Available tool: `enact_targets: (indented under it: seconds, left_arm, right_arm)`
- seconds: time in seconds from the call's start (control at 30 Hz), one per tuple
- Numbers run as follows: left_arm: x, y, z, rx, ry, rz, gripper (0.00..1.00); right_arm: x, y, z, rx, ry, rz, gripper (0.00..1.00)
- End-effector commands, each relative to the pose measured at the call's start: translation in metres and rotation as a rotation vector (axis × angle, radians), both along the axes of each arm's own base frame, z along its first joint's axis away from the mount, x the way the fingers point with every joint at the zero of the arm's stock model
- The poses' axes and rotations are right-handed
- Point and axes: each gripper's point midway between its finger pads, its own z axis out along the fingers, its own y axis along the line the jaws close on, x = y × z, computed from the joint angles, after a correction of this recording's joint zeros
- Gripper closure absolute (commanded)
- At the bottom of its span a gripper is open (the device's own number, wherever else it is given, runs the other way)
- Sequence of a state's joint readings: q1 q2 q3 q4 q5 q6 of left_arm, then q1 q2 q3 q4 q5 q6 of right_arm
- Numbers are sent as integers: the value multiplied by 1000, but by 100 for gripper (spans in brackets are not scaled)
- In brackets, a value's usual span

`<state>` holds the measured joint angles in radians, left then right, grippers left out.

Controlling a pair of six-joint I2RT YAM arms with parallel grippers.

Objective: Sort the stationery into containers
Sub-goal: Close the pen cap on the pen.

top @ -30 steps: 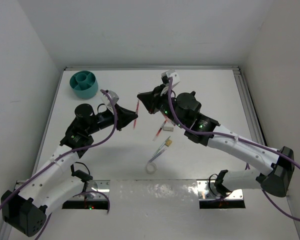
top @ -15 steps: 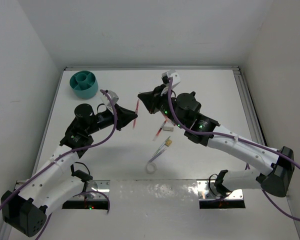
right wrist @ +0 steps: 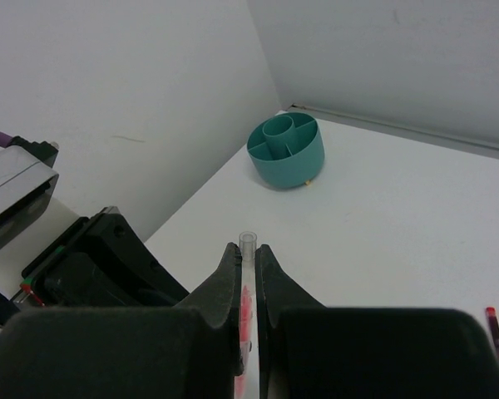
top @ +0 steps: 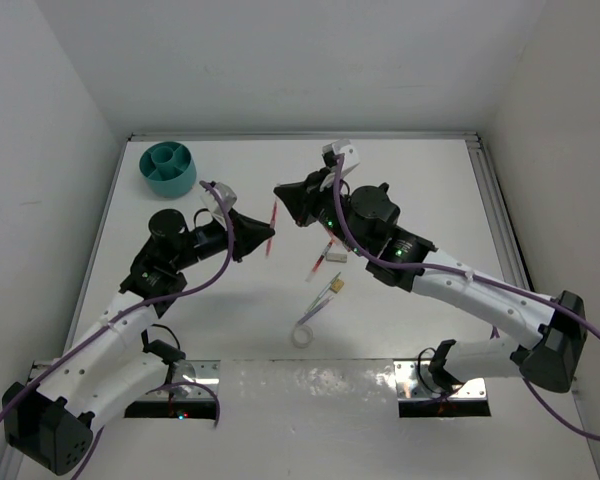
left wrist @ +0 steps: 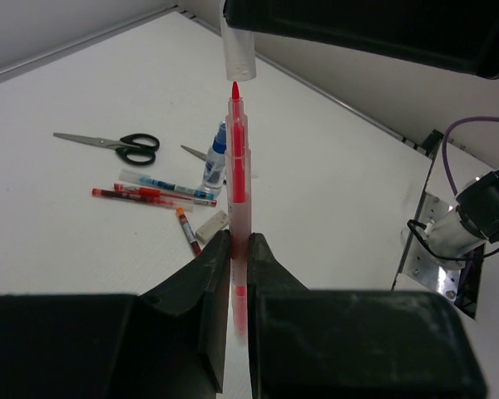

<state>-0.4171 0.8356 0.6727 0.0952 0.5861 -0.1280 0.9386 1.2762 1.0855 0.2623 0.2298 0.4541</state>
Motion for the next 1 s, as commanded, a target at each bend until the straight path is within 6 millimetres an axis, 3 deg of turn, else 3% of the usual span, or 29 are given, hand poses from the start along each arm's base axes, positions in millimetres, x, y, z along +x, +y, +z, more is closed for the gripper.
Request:
enact_targets:
  seconds: [0.0,0.5,0.63,0.87,0.97]
  left_arm:
    - [2,3,20,-33,-89,12,100]
    - [9,7,19,-35,-89,54,100]
    - [16,12,24,-60,-78,100,100]
    - [13,10,32,-81,-106,72,100]
    - [12,10,34,-95,-105,68,100]
  right_arm:
    - [2,3,18,62,-29,-8,100]
    - [3,7,0,34,6,-3,100]
    - [2,7,-13,15,31,3,100]
    - [-12,13,-56,-30,108,78,100]
    - [-14,8,-60,-17,105,76,100]
